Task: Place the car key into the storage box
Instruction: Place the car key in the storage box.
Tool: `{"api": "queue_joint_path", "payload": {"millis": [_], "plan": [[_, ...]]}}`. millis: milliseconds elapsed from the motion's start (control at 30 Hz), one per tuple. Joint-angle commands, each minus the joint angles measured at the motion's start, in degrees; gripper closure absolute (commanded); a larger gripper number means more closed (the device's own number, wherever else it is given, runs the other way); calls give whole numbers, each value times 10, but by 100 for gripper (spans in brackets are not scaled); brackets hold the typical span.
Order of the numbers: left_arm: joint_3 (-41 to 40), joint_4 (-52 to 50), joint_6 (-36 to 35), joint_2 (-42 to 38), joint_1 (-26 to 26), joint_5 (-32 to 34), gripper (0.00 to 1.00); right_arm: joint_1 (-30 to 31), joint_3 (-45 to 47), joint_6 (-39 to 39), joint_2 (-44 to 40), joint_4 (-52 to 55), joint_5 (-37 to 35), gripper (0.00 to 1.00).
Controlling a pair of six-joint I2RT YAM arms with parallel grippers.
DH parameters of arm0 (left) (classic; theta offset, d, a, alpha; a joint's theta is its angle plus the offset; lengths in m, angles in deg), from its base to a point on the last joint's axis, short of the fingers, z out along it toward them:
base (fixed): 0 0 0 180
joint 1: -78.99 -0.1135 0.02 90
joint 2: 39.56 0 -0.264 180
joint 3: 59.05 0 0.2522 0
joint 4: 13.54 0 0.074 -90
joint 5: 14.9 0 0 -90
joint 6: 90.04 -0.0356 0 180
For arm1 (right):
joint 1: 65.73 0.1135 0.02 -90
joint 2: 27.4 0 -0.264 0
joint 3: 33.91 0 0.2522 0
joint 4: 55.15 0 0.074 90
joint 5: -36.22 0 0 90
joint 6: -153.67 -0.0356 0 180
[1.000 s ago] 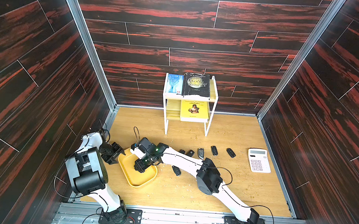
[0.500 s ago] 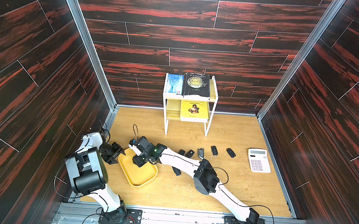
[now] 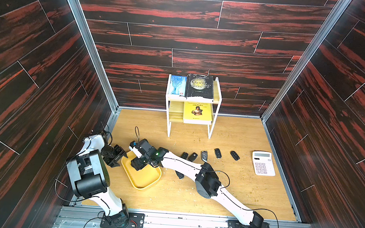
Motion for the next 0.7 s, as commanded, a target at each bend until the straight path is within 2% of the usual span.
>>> {"api": "queue_joint_path", "payload": {"millis": [0, 300, 467, 667], "plan": [[-1, -10, -6, -4, 2, 7, 37, 3, 0, 6, -16, 0, -9, 29], [3, -9, -6, 1, 4, 4, 37, 5, 22, 19, -63, 20, -26, 28], [2, -9, -8, 1, 8, 6, 37, 12, 75, 29, -119, -6, -18, 26], [2, -12, -8, -3, 14, 7, 38, 19, 74, 23, -159, 17, -35, 26]]}}
